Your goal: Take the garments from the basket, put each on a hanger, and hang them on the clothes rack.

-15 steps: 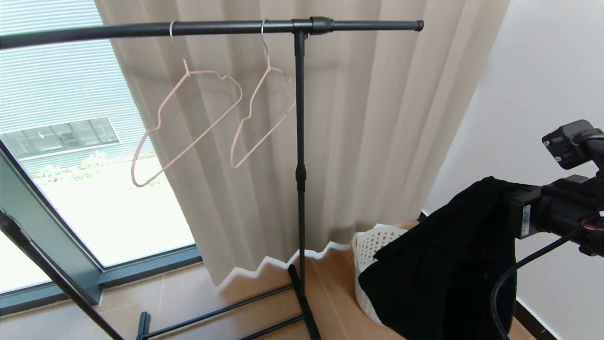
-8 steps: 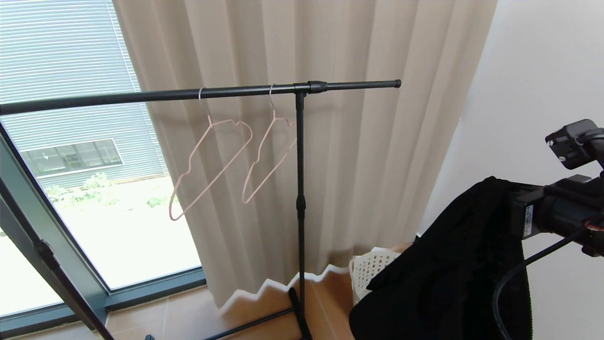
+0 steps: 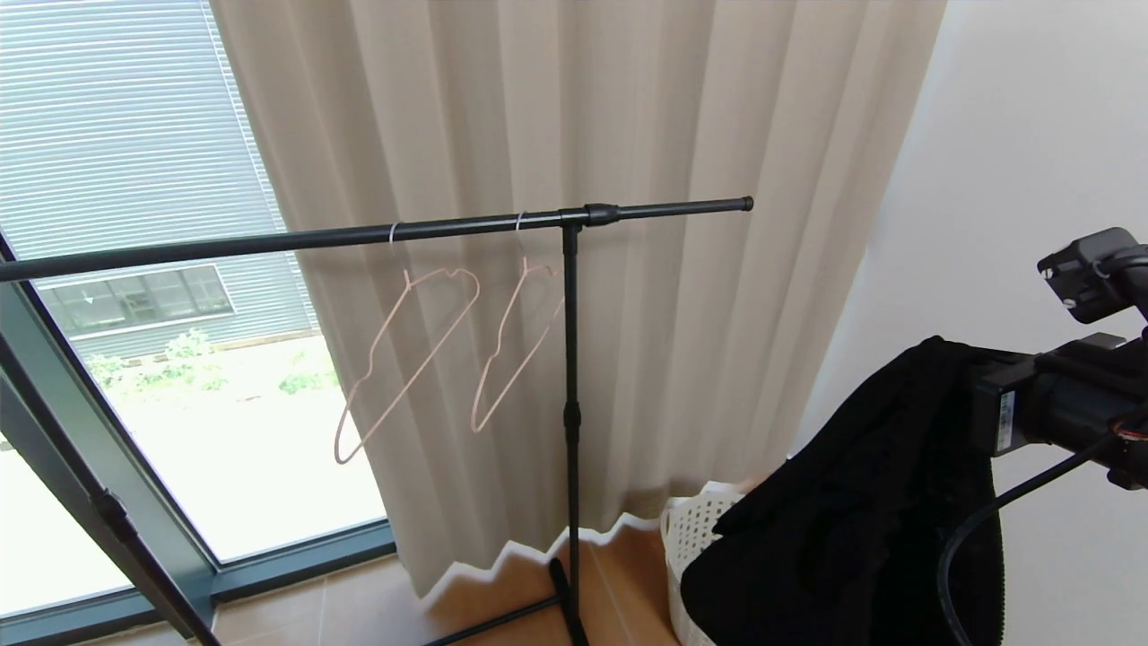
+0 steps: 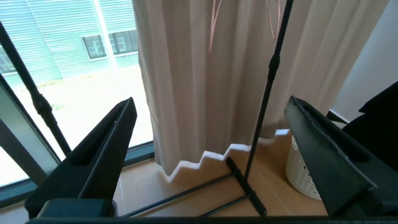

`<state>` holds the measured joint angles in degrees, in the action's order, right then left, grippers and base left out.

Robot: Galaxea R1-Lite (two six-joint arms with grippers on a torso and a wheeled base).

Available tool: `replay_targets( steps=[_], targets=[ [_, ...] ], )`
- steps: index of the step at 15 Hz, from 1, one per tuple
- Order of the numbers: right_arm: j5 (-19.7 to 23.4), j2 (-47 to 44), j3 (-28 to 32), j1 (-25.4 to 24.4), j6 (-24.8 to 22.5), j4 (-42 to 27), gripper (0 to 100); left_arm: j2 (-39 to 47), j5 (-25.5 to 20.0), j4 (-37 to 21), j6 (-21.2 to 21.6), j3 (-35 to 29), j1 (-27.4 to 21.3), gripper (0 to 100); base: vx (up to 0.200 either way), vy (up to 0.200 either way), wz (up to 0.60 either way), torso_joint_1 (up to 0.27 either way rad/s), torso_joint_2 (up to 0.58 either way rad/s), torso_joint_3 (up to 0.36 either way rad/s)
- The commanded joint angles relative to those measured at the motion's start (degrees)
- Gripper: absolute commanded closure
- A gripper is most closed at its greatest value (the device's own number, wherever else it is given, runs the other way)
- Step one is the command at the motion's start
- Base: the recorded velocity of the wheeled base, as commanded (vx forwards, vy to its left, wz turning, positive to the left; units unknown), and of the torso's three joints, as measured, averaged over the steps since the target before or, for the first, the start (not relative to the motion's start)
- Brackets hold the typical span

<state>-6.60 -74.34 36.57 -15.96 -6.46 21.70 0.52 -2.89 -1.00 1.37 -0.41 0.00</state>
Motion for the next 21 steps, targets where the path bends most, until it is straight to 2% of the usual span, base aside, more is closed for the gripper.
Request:
replay_targets(
  steps=[1,8,13,21],
  targets=[
    [0.0,-0.1,0.2,0.0,0.0,0.0,100,0.1,0.0,0.0,0.0,0.0,0.0,0,0.000,0.000,0.00,0.173,-0.38,-0.369],
    [-0.1,-0.1,0.0,0.0,-0.1,0.0,100,0.1,0.0,0.0,0.0,0.1,0.0,0,0.000,0.000,0.00,0.171,-0.36,-0.359],
    [-0.3,0.0,0.0,0.0,-0.2,0.0,100,0.1,0.0,0.0,0.0,0.1,0.0,0,0.000,0.000,0.00,0.084,-0.19,-0.114],
    [-0.3,0.4,-0.2,0.0,-0.2,-0.1,100,0.1,0.1,0.0,0.0,0.1,0.0,0,0.000,0.000,0.60,0.006,0.00,0.002]
  ],
)
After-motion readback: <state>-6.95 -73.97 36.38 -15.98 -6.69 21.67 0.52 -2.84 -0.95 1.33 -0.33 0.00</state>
